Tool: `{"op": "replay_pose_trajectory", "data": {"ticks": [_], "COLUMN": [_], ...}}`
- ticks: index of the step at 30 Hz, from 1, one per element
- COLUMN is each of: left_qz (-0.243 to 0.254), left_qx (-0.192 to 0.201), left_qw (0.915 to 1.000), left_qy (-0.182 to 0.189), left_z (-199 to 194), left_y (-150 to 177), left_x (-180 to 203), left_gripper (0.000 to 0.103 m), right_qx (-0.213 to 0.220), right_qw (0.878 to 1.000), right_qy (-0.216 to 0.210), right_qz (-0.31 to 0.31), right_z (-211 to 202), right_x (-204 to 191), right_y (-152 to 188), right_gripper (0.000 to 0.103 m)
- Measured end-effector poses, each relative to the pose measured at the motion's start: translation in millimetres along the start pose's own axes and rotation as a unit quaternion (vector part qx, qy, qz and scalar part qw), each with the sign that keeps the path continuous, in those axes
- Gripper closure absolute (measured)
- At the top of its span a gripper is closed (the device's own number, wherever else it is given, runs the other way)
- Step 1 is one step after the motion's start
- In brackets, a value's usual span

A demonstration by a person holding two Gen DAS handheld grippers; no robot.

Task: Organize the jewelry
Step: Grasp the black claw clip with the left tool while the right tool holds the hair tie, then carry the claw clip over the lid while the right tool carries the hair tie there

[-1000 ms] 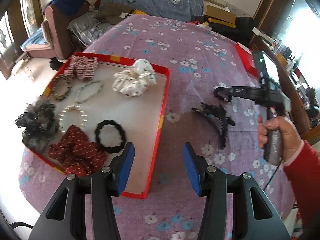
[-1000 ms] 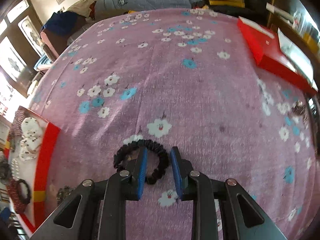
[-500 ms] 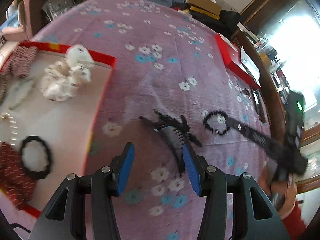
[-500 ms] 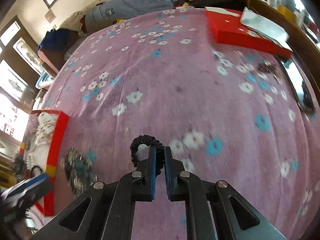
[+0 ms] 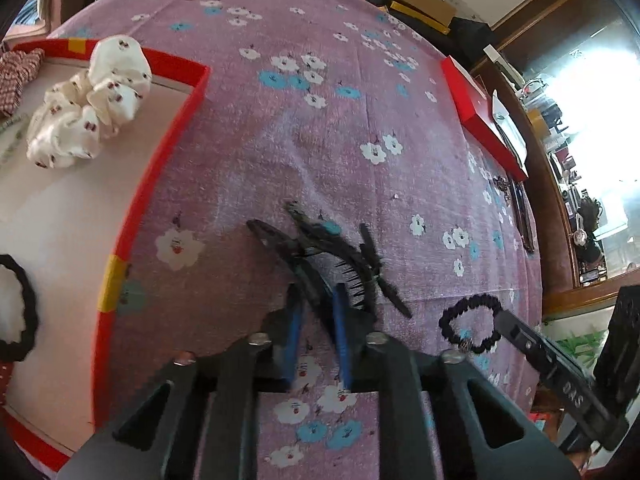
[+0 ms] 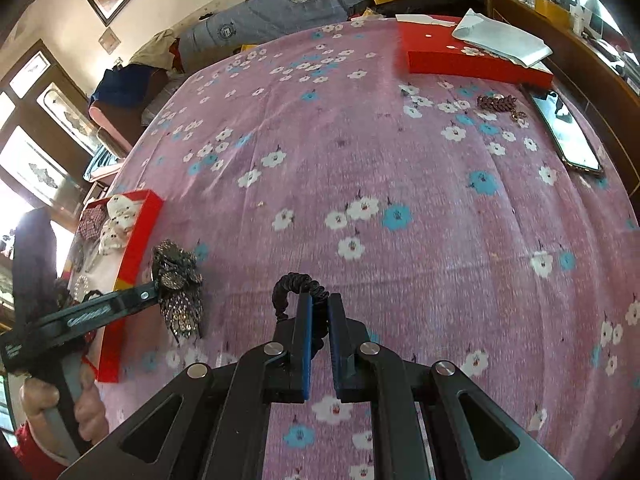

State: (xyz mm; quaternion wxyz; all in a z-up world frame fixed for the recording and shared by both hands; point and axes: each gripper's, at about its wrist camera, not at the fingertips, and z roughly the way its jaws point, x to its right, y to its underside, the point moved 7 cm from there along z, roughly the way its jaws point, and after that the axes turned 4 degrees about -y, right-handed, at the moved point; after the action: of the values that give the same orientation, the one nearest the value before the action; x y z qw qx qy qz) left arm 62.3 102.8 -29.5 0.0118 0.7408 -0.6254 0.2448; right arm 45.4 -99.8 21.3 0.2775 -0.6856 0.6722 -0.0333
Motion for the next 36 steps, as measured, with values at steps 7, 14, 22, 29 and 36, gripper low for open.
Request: {"op": "replay_pose_trajectory", "data": {"ticks": [7, 14, 22, 29, 36], "left_qz": [0.009, 0.049, 0.103, 0.121, 0.127], "left_qx": [0.013, 0.052, 0.106, 0.135, 0.148], "left_qw": [0.9999, 0.9972, 0.9830, 0.9698, 0.9622], "left_qy": [0.003, -0.021, -0.109, -0.163, -0.189], "left_z": [-12, -58, -104, -131, -146], "left_y": [5, 15, 26, 36, 45], "left_x": [13, 34, 38, 31, 30], "left_gripper": [0.100, 0.100, 0.100, 0.100, 0.100], "right_qx": [-0.003, 0.004, 0.009, 0.011, 0.016], "right_qw": [1.000, 1.000, 1.000, 0.999, 0.999], "right_qy": [-0.006, -0.012, -0.021, -0.030, -0.039], "right_qz": [-0.006, -0.009, -0.010, -0.008, -0.016], "right_z": [-5, -14, -24, -28, -35], "right_x": [-4, -10, -17, -23, -34], "right_y": [9, 15, 25, 31, 34], "right_gripper": [0.095, 0.095, 0.095, 0.094, 0.094]}}
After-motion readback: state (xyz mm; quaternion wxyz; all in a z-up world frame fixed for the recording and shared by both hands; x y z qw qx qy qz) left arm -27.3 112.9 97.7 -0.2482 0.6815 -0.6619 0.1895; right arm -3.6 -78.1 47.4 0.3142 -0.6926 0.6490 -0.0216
